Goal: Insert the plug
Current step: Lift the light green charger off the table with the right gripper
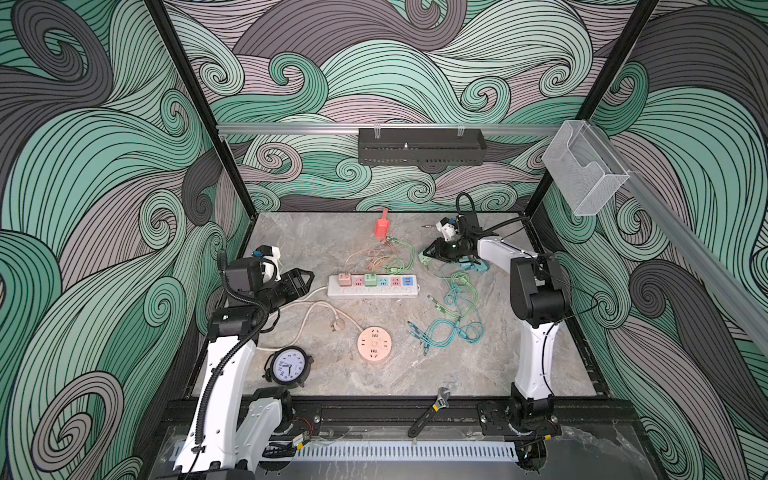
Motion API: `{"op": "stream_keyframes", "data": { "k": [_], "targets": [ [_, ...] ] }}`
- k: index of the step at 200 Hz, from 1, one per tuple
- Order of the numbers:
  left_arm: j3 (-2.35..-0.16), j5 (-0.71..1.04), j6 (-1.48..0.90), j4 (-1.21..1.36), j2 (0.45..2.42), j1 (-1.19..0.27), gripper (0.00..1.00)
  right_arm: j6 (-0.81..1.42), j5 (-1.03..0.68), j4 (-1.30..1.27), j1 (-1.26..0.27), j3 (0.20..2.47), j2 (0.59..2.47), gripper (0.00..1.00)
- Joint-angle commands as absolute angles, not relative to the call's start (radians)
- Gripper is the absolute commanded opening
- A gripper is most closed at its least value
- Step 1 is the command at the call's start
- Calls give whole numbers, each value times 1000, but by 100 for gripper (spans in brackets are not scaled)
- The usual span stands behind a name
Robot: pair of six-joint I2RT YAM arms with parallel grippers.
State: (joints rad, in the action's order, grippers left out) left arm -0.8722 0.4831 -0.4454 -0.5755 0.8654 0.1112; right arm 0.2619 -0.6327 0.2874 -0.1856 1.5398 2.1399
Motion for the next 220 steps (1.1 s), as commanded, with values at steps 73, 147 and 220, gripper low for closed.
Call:
{"op": "stream_keyframes", "data": {
  "k": [73, 147, 220],
  "targets": [
    [-875, 507, -430, -579, 840, 118, 61, 177, -660, 322, -182, 1523, 2177, 29],
    [-865, 525, -424, -561, 833, 118, 61, 135, -597, 412, -181, 1542, 2198, 34],
    [-857, 525, -427, -556, 837, 118, 62, 81, -505, 443, -183, 1534, 2127, 59]
  ]
}}
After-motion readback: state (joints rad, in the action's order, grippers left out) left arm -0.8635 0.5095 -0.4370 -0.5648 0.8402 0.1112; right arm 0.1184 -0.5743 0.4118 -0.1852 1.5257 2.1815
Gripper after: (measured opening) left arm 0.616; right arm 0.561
